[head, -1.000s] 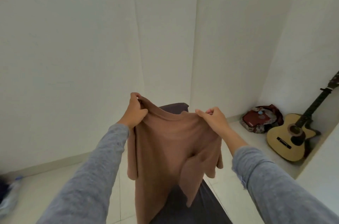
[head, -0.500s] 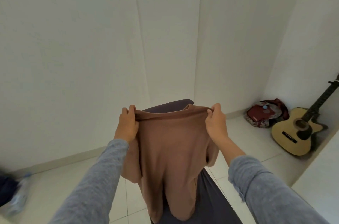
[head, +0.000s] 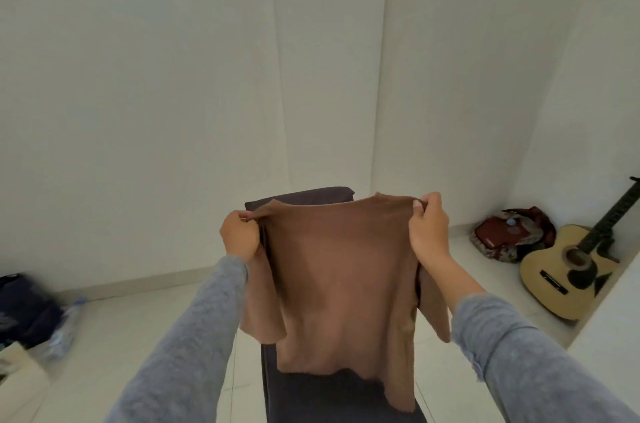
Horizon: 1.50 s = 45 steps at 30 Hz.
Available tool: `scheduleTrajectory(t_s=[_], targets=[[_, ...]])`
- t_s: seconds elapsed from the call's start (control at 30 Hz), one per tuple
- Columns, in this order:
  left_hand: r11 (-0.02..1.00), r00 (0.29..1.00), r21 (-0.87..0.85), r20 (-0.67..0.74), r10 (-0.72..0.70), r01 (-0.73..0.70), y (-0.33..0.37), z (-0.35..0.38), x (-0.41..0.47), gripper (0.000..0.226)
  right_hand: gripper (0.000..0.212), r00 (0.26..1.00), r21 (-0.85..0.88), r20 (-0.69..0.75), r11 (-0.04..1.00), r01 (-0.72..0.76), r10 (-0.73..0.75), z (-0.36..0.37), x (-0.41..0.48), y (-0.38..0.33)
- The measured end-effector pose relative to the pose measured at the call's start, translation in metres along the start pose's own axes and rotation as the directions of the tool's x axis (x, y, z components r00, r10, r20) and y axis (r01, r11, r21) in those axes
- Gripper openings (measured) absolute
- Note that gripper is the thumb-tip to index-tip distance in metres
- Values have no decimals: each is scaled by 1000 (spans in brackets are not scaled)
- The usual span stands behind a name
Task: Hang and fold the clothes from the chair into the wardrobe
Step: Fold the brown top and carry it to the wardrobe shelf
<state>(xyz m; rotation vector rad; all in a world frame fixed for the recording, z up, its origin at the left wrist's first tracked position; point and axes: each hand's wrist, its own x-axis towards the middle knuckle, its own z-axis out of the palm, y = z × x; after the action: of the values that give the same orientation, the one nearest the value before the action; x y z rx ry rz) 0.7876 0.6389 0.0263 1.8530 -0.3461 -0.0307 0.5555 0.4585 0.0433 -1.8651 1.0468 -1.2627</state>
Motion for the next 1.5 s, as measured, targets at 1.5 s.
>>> scheduleTrajectory(t_s=[1.5], targets=[[829, 849, 280, 381, 367, -484, -24, -30, -129, 33, 28, 1000, -182, 4, 983, -17, 18, -63, -75, 55]])
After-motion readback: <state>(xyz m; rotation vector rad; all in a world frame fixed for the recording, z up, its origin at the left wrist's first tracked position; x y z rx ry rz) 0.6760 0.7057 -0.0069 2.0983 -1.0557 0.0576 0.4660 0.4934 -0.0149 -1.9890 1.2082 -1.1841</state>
